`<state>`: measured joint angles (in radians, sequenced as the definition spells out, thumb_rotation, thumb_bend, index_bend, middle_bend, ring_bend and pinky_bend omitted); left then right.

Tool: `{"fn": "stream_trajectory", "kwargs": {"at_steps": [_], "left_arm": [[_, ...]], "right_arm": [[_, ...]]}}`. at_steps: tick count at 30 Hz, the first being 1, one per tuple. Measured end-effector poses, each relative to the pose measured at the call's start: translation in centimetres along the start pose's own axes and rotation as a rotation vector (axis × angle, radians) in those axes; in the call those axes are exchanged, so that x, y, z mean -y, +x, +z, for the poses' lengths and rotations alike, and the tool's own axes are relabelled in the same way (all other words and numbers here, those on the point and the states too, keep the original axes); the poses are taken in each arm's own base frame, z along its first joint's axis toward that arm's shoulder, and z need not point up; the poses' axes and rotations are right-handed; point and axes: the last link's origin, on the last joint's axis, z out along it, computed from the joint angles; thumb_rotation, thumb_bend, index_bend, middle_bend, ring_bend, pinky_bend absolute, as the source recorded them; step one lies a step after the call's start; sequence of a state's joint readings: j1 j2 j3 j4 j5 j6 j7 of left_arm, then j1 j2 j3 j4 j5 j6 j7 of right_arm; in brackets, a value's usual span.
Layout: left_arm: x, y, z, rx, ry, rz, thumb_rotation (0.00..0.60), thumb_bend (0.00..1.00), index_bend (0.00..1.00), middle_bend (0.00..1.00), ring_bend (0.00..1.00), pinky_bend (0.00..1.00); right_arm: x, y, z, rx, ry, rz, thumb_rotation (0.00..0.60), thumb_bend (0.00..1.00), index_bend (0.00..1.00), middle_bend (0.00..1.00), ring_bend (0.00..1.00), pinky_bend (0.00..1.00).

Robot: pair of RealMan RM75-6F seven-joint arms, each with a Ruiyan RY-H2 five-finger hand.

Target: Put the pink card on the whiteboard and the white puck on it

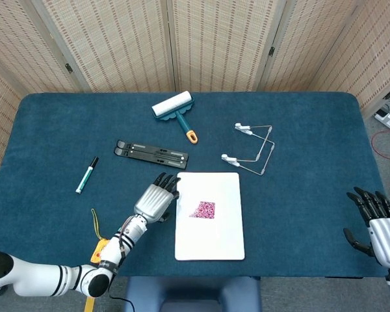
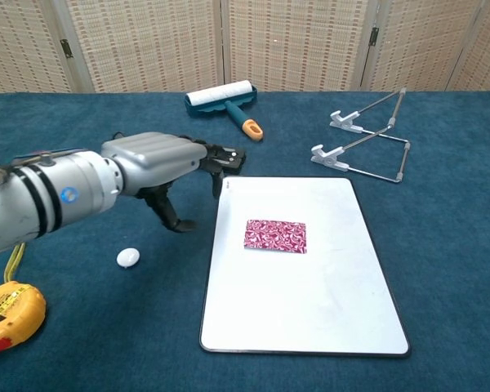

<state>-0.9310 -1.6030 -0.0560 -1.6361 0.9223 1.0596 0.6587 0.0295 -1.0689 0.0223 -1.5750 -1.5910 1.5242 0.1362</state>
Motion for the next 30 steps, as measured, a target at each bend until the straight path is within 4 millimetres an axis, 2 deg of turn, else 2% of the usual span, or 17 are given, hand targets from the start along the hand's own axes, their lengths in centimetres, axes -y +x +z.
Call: {"fn": "stream_trajectory", "kwargs": {"at_steps": [9, 16, 21, 30], "left_arm": [[3.2, -1.7, -4.0, -0.009, 0.004, 0.026, 0.600, 0.34, 0.39, 0.09, 0.07, 0.00], [4.8, -3.5, -6.4, 0.013, 0.006, 0.047, 0.600, 0.34, 0.41, 0.09, 0.07, 0.00], [5.2, -4.7, -6.7, 0.036, 0.007, 0.044, 0.600, 0.34, 0.42, 0.09, 0.07, 0.00], [5.2, -5.7, -5.8, 0.064, 0.019, 0.032, 0.600, 0.34, 0.43, 0.09, 0.07, 0.00]], "right_arm": [[0.8, -0.2, -0.1, 0.002, 0.023, 0.003, 0.600, 0.37, 0.12, 0.10, 0.09, 0.00], [1.1, -0.3, -0.2, 0.004, 0.032, 0.005, 0.600, 0.37, 0.12, 0.10, 0.09, 0.00], [1.2, -0.3, -0.3, 0.004, 0.034, 0.005, 0.600, 0.37, 0.12, 0.10, 0.09, 0.00], [1.1, -0.4, -0.4, 0.007, 0.026, 0.004, 0.600, 0.37, 0.12, 0.10, 0.09, 0.00]]}}
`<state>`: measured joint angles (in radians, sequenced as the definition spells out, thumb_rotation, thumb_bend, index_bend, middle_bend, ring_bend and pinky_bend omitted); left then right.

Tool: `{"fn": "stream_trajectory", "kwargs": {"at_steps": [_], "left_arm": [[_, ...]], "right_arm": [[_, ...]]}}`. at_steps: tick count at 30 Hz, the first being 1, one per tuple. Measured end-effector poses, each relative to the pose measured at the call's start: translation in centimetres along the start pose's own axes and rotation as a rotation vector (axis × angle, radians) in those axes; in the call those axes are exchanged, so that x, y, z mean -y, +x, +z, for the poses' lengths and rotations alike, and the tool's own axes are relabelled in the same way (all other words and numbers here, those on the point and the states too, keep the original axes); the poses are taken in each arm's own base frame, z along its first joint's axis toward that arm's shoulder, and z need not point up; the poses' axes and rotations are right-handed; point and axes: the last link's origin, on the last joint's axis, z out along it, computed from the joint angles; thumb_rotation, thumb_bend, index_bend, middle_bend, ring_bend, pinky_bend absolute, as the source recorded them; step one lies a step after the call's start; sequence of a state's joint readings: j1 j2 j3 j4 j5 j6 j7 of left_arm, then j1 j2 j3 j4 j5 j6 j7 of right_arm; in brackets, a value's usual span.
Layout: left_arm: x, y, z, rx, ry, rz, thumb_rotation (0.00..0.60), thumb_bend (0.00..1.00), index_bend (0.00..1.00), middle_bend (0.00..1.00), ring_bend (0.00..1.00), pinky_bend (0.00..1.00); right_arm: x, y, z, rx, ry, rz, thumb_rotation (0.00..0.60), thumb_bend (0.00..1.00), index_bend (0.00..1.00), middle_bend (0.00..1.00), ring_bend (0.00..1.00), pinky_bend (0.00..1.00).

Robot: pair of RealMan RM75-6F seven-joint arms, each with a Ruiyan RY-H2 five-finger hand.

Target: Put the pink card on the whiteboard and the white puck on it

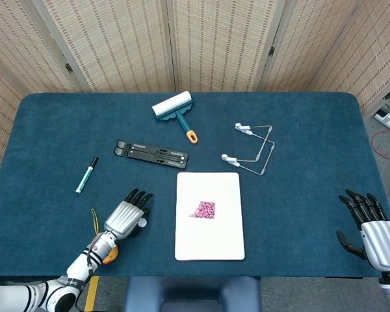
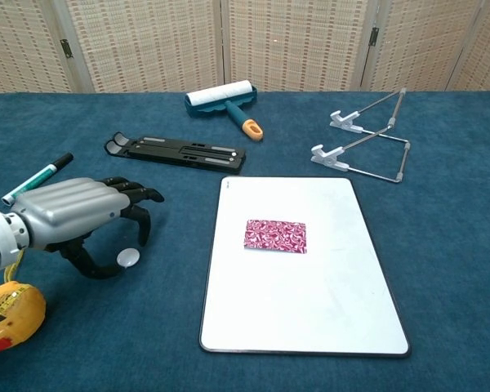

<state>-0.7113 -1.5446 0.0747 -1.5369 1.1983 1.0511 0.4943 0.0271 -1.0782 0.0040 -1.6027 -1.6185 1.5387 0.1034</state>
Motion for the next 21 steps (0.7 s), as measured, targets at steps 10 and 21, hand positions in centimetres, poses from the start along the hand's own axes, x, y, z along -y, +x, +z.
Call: {"fn": "stream_trajectory", "kwargs": {"at_steps": [10, 21], "left_arm": [[-0.01, -0.34, 0.39, 0.008, 0.008, -0.007, 0.600, 0.34, 0.47, 0.10, 0.07, 0.00], [0.34, -0.43, 0.47, 0.008, 0.019, -0.011, 0.600, 0.34, 0.50, 0.10, 0.07, 0.00]], "right_arm": [[0.06, -0.09, 0.16, 0.005, -0.001, -0.002, 0.600, 0.37, 0.12, 0.10, 0.09, 0.00], [0.07, -0.09, 0.05, 0.005, -0.004, -0.003, 0.600, 0.37, 0.12, 0.10, 0.09, 0.00]]}}
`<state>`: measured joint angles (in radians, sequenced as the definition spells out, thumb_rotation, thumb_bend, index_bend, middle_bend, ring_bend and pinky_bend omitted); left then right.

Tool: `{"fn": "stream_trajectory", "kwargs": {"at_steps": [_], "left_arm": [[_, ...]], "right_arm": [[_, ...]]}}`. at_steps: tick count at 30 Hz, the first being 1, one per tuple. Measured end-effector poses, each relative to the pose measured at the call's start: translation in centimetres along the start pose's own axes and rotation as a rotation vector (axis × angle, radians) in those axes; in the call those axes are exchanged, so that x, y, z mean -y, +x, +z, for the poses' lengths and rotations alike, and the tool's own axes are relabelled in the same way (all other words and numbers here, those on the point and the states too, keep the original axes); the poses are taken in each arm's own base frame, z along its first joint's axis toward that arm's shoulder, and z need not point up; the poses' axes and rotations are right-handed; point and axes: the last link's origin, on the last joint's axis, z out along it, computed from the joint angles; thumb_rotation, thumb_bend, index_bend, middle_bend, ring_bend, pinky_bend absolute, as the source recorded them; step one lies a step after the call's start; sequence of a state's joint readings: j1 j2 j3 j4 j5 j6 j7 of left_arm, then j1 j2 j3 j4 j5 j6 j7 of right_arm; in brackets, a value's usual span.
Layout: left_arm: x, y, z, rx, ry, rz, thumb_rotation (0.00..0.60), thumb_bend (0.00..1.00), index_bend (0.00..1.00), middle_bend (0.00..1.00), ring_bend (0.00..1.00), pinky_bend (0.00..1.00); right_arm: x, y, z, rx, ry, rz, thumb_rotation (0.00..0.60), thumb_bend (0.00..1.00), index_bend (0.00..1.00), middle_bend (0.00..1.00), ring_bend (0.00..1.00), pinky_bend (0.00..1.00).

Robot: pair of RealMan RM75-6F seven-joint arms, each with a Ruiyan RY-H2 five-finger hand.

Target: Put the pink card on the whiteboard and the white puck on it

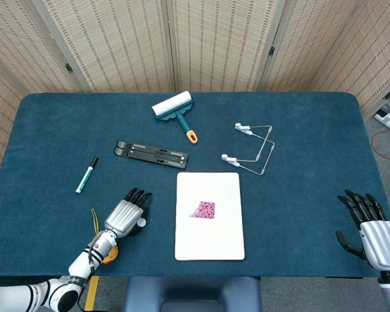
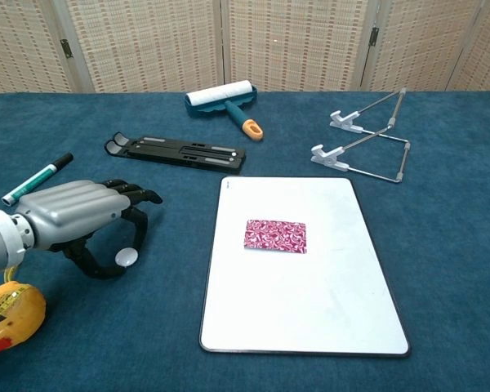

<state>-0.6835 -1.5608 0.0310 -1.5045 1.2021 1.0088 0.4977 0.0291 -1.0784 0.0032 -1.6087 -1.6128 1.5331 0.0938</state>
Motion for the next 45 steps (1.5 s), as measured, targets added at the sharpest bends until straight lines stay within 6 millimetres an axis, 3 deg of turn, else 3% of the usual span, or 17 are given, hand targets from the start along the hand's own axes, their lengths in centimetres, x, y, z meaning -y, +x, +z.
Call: {"fn": "stream_trajectory", "kwargs": {"at_steps": [17, 27, 45], "left_arm": [[-0.3, 1.9, 0.6, -0.046, -0.020, -0.014, 0.600, 0.35, 0.52, 0.11, 0.07, 0.00], [-3.3, 5.3, 3.1, -0.087, -0.089, -0.010, 0.600, 0.35, 0.52, 0.11, 0.07, 0.00], [-10.6, 8.7, 7.9, -0.034, -0.163, -0.022, 0.600, 0.35, 0.52, 0.12, 0.08, 0.00]], "right_arm": [[0.0, 0.1, -0.2, -0.003, -0.002, -0.005, 0.600, 0.37, 0.12, 0.10, 0.09, 0.00], [-0.3, 0.2, -0.3, -0.005, -0.015, -0.003, 0.600, 0.37, 0.12, 0.10, 0.09, 0.00], [-1.0, 0.4, -0.1, -0.002, -0.036, -0.006, 0.600, 0.37, 0.12, 0.10, 0.09, 0.00]]}}
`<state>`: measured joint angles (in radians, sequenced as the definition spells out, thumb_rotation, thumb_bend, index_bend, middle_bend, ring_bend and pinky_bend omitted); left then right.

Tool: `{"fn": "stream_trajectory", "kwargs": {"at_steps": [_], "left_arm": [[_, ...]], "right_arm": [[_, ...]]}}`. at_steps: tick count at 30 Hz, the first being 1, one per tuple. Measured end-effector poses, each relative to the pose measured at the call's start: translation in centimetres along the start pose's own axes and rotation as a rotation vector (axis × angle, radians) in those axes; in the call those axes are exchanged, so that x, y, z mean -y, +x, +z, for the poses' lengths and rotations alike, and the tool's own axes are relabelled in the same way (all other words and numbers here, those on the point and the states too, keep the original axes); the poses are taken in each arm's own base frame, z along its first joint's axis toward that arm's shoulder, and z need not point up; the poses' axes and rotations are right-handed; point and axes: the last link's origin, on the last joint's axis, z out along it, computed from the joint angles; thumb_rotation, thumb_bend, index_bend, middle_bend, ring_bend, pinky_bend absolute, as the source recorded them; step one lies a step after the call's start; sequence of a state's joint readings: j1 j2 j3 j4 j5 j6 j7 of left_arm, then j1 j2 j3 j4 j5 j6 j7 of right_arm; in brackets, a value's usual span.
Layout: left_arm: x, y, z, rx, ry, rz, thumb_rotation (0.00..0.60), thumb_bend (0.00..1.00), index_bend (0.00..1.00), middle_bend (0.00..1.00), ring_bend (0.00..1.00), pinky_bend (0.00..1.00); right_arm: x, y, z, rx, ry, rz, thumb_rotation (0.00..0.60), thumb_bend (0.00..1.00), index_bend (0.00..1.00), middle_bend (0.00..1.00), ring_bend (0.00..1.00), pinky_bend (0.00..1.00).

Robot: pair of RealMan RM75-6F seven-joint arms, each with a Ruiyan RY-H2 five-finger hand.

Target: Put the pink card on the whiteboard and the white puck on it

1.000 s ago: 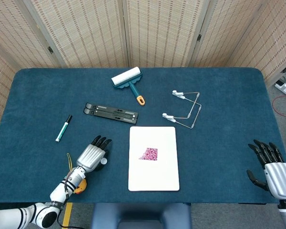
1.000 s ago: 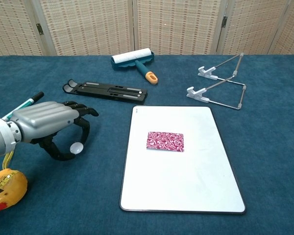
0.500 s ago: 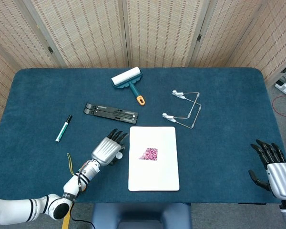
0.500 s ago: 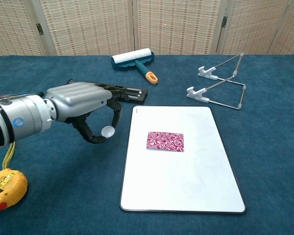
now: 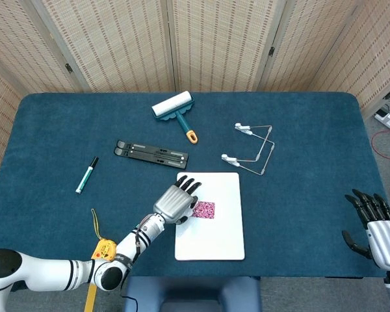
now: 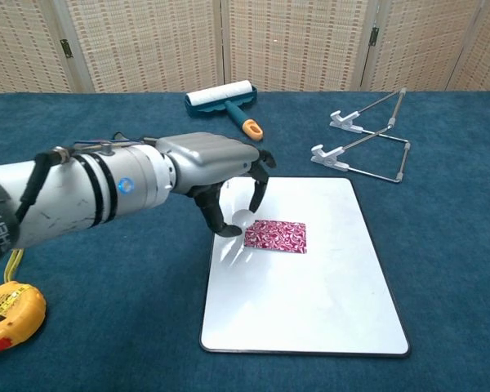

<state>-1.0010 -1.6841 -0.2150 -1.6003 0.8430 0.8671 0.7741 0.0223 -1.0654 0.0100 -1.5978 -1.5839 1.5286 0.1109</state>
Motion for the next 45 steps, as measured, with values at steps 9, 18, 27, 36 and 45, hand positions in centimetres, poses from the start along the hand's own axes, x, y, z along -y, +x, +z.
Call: {"fn": "stream_trajectory", "kwargs": {"at_steps": [9, 18, 27, 36, 45], "left_arm": [[-2.3, -0.2, 2.3, 0.044, 0.006, 0.013, 0.600, 0.35, 0.52, 0.12, 0.08, 0.00], [-3.1, -0.5, 4.1, 0.065, 0.045, 0.026, 0.600, 0.35, 0.52, 0.12, 0.08, 0.00], [-2.9, -0.5, 5.0, 0.074, 0.084, 0.003, 0.600, 0.35, 0.48, 0.12, 0.08, 0.00], [-3.3, -0.7, 4.8, 0.074, 0.059, -0.033, 0.600, 0.29, 0.18, 0.12, 0.06, 0.00], [-1.4, 0.8, 3.5, 0.017, 0.089, -0.158, 0.600, 0.29, 0.19, 0.12, 0.06, 0.00]], "right_arm": [[-0.4, 0.1, 0.0, 0.005, -0.013, -0.002, 0.600, 0.37, 0.12, 0.10, 0.09, 0.00], [-0.7, 0.3, 0.0, 0.005, -0.019, -0.006, 0.600, 0.37, 0.12, 0.10, 0.09, 0.00], [-0.7, 0.3, 0.0, 0.005, -0.023, -0.009, 0.600, 0.37, 0.12, 0.10, 0.09, 0.00], [-0.6, 0.4, 0.0, 0.000, -0.028, -0.015, 0.600, 0.37, 0.12, 0.10, 0.09, 0.00], [-0.5, 0.5, 0.2, 0.000, -0.022, -0.016, 0.600, 0.37, 0.12, 0.10, 0.09, 0.00]]}}
